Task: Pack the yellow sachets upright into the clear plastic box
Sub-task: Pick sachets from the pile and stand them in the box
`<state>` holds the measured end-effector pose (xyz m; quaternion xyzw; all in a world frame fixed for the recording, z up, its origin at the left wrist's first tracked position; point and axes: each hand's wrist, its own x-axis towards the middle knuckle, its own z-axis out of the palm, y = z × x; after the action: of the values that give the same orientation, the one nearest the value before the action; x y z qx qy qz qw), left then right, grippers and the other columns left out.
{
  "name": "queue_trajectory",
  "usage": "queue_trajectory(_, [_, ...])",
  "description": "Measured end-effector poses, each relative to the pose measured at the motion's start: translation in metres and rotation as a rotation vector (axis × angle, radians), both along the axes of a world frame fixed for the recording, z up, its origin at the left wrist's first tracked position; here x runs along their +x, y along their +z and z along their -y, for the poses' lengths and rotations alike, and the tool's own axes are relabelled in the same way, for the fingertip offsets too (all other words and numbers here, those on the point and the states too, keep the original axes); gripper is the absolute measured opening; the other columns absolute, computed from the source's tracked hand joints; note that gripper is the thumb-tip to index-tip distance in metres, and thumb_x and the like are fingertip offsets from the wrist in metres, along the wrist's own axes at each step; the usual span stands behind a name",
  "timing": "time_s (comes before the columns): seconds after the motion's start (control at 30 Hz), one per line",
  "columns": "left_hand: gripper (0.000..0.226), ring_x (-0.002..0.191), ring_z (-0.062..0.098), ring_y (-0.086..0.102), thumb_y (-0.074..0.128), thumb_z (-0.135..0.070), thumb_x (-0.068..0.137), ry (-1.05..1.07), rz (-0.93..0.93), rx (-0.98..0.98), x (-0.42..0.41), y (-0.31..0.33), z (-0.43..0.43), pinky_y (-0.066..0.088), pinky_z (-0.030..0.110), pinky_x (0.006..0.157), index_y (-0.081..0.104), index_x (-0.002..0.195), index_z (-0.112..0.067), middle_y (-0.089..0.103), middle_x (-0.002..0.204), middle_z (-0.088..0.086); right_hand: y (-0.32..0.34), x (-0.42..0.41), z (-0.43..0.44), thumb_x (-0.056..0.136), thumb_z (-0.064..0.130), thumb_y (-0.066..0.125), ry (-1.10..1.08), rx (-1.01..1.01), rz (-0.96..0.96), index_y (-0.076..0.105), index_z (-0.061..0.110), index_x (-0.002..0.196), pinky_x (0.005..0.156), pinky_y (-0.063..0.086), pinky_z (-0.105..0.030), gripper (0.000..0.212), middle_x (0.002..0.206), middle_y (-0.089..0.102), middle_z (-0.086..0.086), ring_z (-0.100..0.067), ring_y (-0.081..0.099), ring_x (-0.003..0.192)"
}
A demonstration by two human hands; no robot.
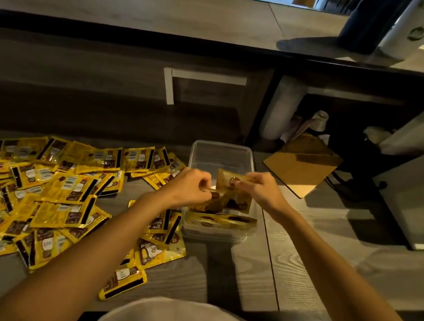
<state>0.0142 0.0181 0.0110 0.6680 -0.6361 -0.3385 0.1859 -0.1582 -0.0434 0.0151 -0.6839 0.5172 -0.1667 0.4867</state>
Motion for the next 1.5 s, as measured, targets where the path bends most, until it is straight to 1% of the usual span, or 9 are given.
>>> queue_trajectory(0.17, [0.009,0.073,0.009,0.052,0.060,-0.014,0.086,-0.173,0.169,0.047,0.008,0.007,-0.006,0.042,0.024,0.065,0.064,0.078,-0.013,0.054,0.072,-0.006,-0.001,-0.005,-0.006,0.087,0.007,0.061,0.273,-0.101,-0.190,0.069,0.006,0.089,0.061,0.047,-0.013,0.009,0.077,0.062,0.001,-0.009,0.060,0.074])
queue_trajectory(0.33, [0.024,0.073,0.012,0.048,0.054,-0.001,0.083,-0.300,0.219,0.199,0.011,0.015,-0.007,0.041,0.025,0.065,0.050,0.068,-0.020,0.048,0.073,-0.004,0.000,-0.006,-0.010,0.090,0.011,0.054,0.416,-0.197,-0.342,0.071,0.003,0.104,0.083,0.055,-0.034,0.023,0.100,0.070,-0.014,-0.024,0.064,0.092])
queue_trajectory(0.5, [0.015,0.091,0.019,0.049,0.048,-0.013,0.086,-0.363,0.325,0.230,0.000,0.018,-0.008,0.042,0.034,0.084,0.058,0.096,-0.016,0.052,0.092,0.000,0.004,-0.014,-0.020,0.088,0.022,0.046,0.473,-0.189,-0.397,0.071,0.005,0.108,0.086,0.051,-0.035,0.036,0.106,0.070,-0.013,-0.020,0.059,0.089])
queue_trajectory(0.6, [0.015,0.087,0.020,0.047,0.043,-0.028,0.088,-0.428,0.452,0.248,-0.005,0.012,-0.009,0.025,0.044,0.102,0.055,0.079,-0.025,0.049,0.078,-0.002,0.006,-0.018,-0.029,0.075,0.035,0.032,0.500,-0.179,-0.449,0.072,0.005,0.104,0.094,0.047,-0.046,0.058,0.105,0.070,-0.015,-0.029,0.059,0.098])
queue_trajectory(0.7, [0.018,0.078,0.022,0.053,0.045,-0.033,0.083,-0.435,0.422,0.303,-0.008,0.005,-0.012,0.024,0.043,0.087,0.056,0.076,-0.021,0.047,0.066,-0.002,0.004,-0.021,-0.035,0.074,0.036,0.032,0.555,-0.181,-0.480,0.069,0.008,0.111,0.100,0.043,-0.051,0.059,0.106,0.069,-0.017,-0.032,0.059,0.102])
queue_trajectory(0.83, [0.015,0.072,0.015,0.047,0.047,-0.026,0.085,-0.411,0.404,0.270,-0.009,0.007,-0.015,0.021,0.046,0.100,0.056,0.075,-0.019,0.047,0.067,-0.001,0.006,-0.021,-0.038,0.074,0.033,0.032,0.530,-0.199,-0.420,0.064,0.010,0.119,0.096,0.045,-0.036,0.060,0.112,0.068,-0.014,-0.023,0.058,0.098])
queue_trajectory(1.03, [0.041,0.128,0.022,0.044,0.047,-0.022,0.087,-0.318,0.375,0.235,-0.006,0.020,-0.016,0.005,0.048,0.117,0.057,0.126,-0.023,0.059,0.128,0.004,0.008,-0.015,-0.031,0.074,0.032,0.033,0.499,-0.223,-0.334,0.065,0.008,0.118,0.079,0.045,-0.020,0.060,0.123,0.065,-0.011,-0.011,0.054,0.098])
queue_trajectory(1.2, [0.043,0.131,0.019,0.042,0.048,-0.013,0.088,-0.186,0.293,0.108,0.008,0.038,-0.017,-0.005,0.048,0.118,0.052,0.130,-0.021,0.060,0.127,0.002,0.014,-0.004,-0.027,0.074,0.030,0.034,0.406,-0.196,-0.289,0.066,0.007,0.115,0.088,0.044,-0.023,0.057,0.125,0.063,-0.010,-0.014,0.056,0.107])
queue_trajectory(1.5, [0.038,0.117,0.028,0.052,0.044,-0.009,0.092,0.406,0.451,-0.015,0.059,0.022,-0.056,0.040,0.040,0.101,0.054,0.129,-0.015,0.059,0.127,0.010,0.015,0.072,-0.065,0.091,0.013,0.050,0.468,-0.535,-0.206,0.050,0.009,0.133,0.106,0.039,-0.034,0.042,0.144,0.043,-0.006,-0.021,0.046,0.128])
